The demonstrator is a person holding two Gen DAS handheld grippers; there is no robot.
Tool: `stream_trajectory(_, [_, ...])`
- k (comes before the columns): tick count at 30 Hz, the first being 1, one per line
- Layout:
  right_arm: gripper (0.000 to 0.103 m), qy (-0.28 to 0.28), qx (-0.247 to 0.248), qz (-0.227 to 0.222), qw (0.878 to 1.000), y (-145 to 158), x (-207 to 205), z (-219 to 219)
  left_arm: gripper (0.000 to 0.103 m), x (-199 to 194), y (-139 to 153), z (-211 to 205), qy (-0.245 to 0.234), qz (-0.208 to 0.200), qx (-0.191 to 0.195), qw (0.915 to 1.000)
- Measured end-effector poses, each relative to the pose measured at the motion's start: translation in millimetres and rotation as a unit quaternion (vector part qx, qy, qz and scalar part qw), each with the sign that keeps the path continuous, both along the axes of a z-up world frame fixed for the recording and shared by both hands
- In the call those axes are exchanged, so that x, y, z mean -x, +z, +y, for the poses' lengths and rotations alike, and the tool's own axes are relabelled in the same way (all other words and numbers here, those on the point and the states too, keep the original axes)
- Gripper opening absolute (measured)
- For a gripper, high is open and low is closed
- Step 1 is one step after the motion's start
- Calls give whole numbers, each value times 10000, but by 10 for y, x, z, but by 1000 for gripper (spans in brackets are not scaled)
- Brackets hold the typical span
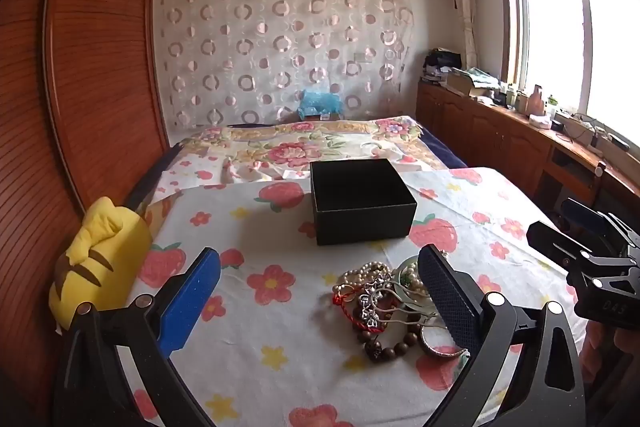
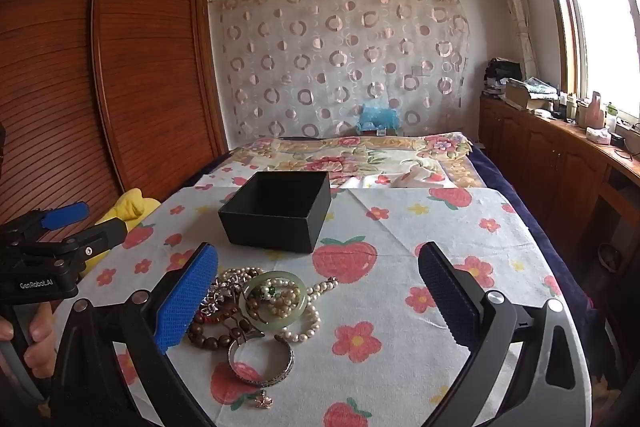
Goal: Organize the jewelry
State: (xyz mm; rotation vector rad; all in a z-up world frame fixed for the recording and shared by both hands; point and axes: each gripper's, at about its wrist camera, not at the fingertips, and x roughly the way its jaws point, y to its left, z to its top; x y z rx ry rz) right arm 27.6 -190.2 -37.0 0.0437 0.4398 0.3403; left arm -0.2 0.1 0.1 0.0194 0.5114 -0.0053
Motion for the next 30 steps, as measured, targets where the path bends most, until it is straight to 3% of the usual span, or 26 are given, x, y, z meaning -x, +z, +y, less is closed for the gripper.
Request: stream_trajectory(30, [101, 2, 4, 5, 10000, 14, 9, 12, 95, 0, 0, 1, -3, -6, 7, 10000])
